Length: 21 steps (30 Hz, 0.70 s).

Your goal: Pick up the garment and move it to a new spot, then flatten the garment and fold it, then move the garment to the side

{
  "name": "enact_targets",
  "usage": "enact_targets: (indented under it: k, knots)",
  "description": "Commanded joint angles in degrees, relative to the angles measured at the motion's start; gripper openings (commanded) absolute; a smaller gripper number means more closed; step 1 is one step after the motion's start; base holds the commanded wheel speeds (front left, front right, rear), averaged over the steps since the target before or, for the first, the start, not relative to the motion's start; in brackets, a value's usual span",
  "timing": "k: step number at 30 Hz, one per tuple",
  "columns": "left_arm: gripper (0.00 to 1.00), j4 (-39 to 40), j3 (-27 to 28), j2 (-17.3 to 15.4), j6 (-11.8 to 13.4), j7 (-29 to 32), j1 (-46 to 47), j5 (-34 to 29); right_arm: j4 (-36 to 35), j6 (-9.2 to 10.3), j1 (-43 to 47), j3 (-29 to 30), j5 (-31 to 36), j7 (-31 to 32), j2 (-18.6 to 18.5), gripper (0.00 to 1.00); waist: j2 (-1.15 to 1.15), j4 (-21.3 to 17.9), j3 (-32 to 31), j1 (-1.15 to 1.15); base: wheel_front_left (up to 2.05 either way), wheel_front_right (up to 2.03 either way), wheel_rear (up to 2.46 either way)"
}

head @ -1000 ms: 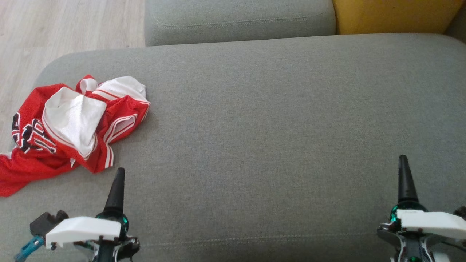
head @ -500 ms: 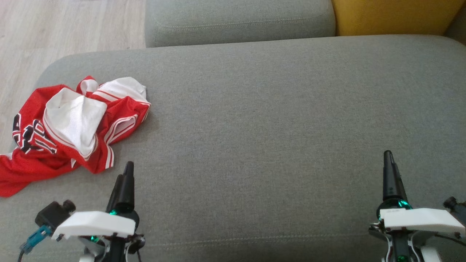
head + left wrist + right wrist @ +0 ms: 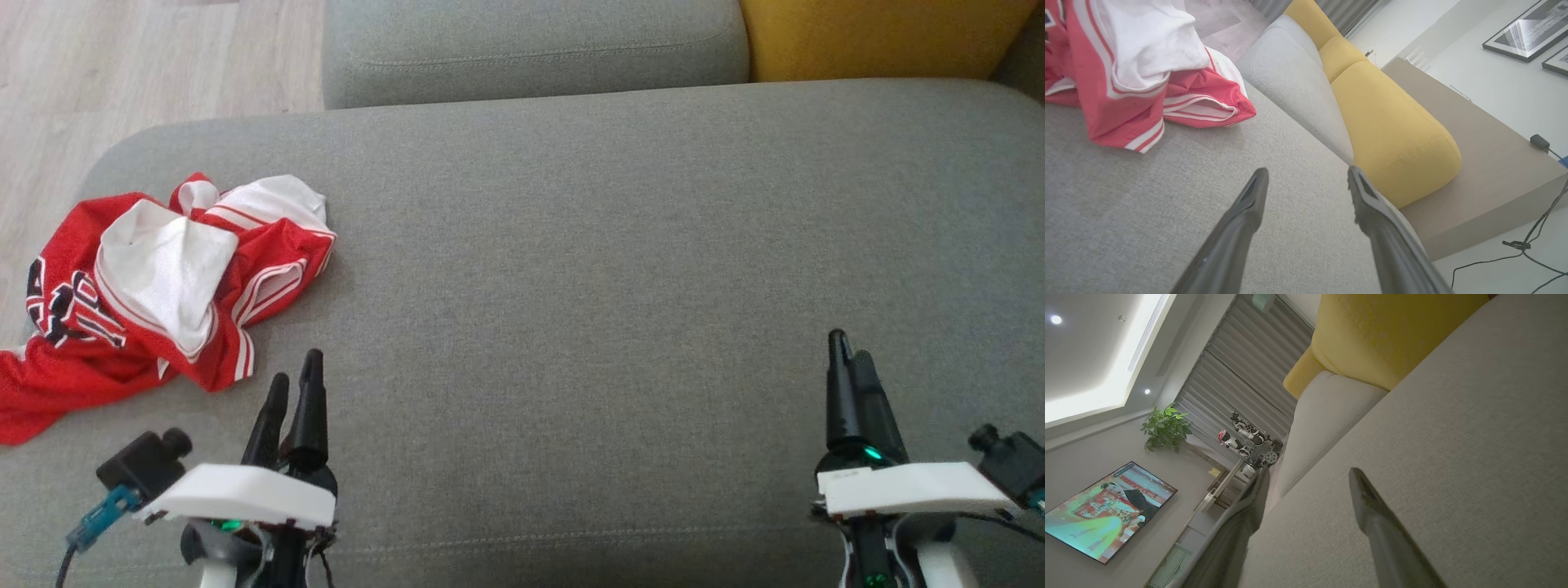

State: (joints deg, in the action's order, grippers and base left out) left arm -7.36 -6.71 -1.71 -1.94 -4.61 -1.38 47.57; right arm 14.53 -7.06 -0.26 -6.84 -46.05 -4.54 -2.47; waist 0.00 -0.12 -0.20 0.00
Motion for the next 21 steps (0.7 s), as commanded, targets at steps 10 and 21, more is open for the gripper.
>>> enact_targets:
  k: [10,21]
  knots:
    - [1.00,4.79,-0.87,-0.77,1.65,-2.22,2.95,-9.05,-3.51,-0.27,-3.27,-3.13,8.27,-2.27,-0.50,1.00,0.00,-0.15,0.34,0.00,0.00,0.00,0.00]
    - [1.00,7.13,-2.85,-0.86,2.65,-4.06,3.04,-17.24,-4.54,-0.30,-3.47,-5.76,15.85,-4.12,-0.48,1.00,0.00,-0.04,0.46,0.00,0.00,0.00,0.00]
